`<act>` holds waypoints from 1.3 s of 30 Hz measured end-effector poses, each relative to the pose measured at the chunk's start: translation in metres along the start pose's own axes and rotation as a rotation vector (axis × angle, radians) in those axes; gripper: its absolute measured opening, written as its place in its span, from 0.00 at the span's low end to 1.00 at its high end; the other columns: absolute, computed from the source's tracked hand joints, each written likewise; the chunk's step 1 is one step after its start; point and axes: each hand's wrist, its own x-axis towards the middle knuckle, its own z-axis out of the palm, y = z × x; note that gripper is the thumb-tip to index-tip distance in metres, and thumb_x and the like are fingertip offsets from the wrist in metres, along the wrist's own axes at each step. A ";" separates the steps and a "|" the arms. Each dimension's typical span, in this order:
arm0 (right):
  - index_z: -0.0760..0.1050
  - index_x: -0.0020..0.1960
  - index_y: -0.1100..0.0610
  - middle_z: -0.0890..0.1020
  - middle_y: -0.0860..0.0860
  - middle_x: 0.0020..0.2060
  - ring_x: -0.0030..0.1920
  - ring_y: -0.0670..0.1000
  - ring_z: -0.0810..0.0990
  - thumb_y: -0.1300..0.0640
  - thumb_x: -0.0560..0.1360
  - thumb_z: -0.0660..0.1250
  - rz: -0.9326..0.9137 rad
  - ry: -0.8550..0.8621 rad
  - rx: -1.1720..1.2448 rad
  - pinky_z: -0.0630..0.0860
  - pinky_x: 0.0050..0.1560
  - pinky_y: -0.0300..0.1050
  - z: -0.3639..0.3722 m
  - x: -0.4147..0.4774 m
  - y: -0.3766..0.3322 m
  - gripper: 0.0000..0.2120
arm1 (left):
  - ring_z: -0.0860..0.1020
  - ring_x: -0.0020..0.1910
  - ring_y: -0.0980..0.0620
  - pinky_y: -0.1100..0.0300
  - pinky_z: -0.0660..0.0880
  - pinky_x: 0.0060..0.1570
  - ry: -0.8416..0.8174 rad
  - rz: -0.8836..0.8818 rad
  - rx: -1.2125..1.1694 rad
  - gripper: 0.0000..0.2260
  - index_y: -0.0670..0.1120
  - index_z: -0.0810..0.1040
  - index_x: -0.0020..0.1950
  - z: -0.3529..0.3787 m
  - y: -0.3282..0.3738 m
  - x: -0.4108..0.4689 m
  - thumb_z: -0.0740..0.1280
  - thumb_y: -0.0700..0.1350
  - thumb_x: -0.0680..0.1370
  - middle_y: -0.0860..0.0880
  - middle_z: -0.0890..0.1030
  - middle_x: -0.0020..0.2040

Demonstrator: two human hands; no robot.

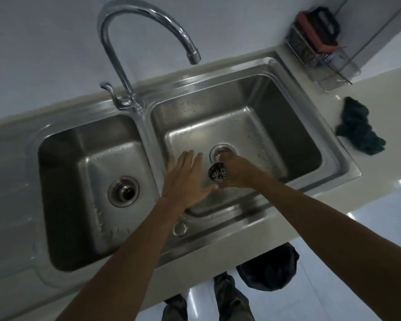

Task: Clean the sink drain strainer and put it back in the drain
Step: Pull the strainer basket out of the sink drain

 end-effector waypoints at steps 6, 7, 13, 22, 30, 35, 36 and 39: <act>0.61 0.73 0.67 0.73 0.64 0.66 0.64 0.63 0.76 0.47 0.68 0.78 -0.044 -0.102 -0.007 0.75 0.59 0.53 0.028 0.044 0.012 0.44 | 0.52 0.80 0.44 0.45 0.54 0.76 -0.114 -0.157 -0.015 0.51 0.47 0.49 0.82 0.022 0.013 0.019 0.63 0.75 0.71 0.45 0.53 0.82; 0.61 0.72 0.66 0.73 0.64 0.66 0.64 0.64 0.76 0.48 0.68 0.78 -0.051 -0.110 -0.015 0.76 0.59 0.54 0.030 0.049 0.013 0.43 | 0.53 0.80 0.44 0.45 0.55 0.76 -0.122 -0.175 -0.014 0.51 0.47 0.50 0.82 0.024 0.014 0.022 0.64 0.75 0.71 0.45 0.54 0.82; 0.60 0.72 0.65 0.72 0.64 0.65 0.61 0.64 0.77 0.51 0.68 0.79 -0.072 -0.174 -0.040 0.77 0.56 0.55 0.049 0.060 0.025 0.42 | 0.59 0.77 0.44 0.46 0.59 0.74 -0.136 -0.243 -0.061 0.49 0.47 0.55 0.80 0.040 0.018 0.036 0.66 0.73 0.70 0.46 0.61 0.78; 0.62 0.71 0.59 0.75 0.60 0.64 0.60 0.63 0.78 0.49 0.68 0.78 -0.078 -0.160 -0.099 0.75 0.49 0.53 0.048 0.061 0.048 0.39 | 0.60 0.77 0.43 0.43 0.60 0.73 -0.178 -0.238 -0.071 0.52 0.48 0.53 0.81 0.051 0.025 0.057 0.63 0.78 0.67 0.44 0.60 0.78; 0.71 0.68 0.56 0.76 0.56 0.65 0.62 0.61 0.76 0.55 0.75 0.68 0.002 -0.185 -0.220 0.76 0.57 0.54 0.018 0.067 0.106 0.22 | 0.65 0.73 0.43 0.44 0.63 0.70 -0.147 -0.184 -0.072 0.51 0.50 0.56 0.80 0.063 0.043 0.080 0.59 0.80 0.67 0.45 0.64 0.76; 0.71 0.69 0.56 0.75 0.55 0.66 0.64 0.61 0.72 0.50 0.80 0.63 -0.065 -0.246 -0.331 0.75 0.58 0.55 0.037 0.084 0.108 0.20 | 0.65 0.73 0.43 0.43 0.64 0.70 -0.138 -0.160 -0.049 0.51 0.49 0.56 0.79 0.077 0.048 0.085 0.56 0.81 0.67 0.45 0.64 0.76; 0.72 0.68 0.56 0.76 0.55 0.66 0.65 0.61 0.72 0.48 0.80 0.63 -0.067 -0.263 -0.345 0.75 0.58 0.55 0.040 0.087 0.107 0.20 | 0.65 0.73 0.43 0.44 0.64 0.70 -0.140 -0.157 -0.044 0.51 0.49 0.56 0.79 0.079 0.047 0.085 0.56 0.82 0.67 0.45 0.64 0.76; 0.73 0.68 0.56 0.77 0.56 0.65 0.65 0.61 0.72 0.46 0.80 0.64 -0.072 -0.291 -0.361 0.74 0.58 0.55 0.046 0.092 0.105 0.20 | 0.66 0.73 0.44 0.44 0.64 0.69 -0.145 -0.159 -0.021 0.50 0.50 0.57 0.79 0.083 0.044 0.082 0.56 0.82 0.67 0.46 0.64 0.76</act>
